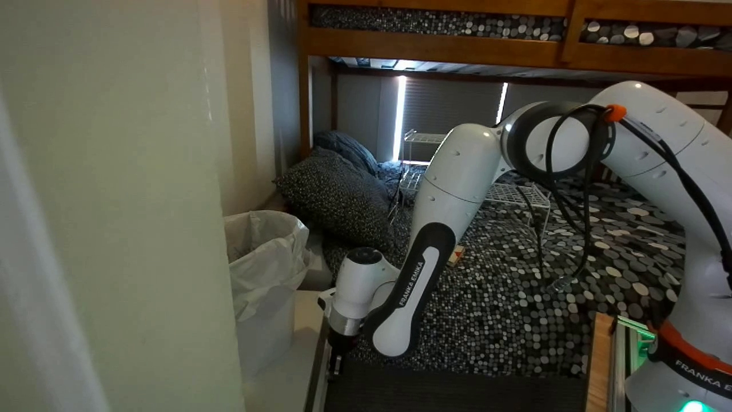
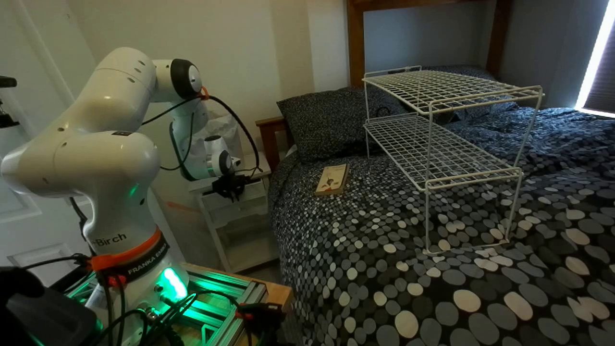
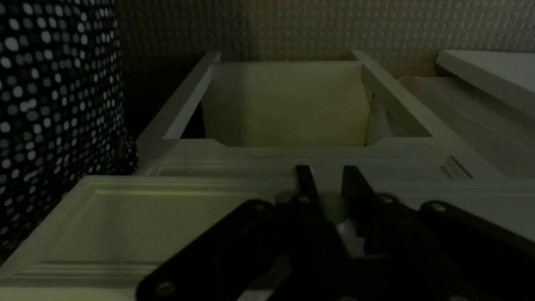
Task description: Pull the drawer
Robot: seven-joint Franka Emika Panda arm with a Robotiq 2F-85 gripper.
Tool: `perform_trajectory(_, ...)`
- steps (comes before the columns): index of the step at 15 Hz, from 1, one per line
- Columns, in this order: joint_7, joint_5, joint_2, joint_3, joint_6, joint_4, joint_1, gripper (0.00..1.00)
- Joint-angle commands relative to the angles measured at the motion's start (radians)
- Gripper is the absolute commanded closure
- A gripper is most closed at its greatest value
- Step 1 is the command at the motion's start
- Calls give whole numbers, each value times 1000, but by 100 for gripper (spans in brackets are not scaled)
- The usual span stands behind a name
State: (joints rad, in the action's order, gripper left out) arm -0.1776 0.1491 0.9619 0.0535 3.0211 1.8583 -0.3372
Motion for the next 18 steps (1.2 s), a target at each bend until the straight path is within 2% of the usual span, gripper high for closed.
perform_trajectory(1,30,23,-52,-10,-20,121,4,94)
perform_trajectory(8,23,31,-90,-25,10,250,16,94)
perform_trajectory(18,13,64,-110,-60,-2,290,0,94)
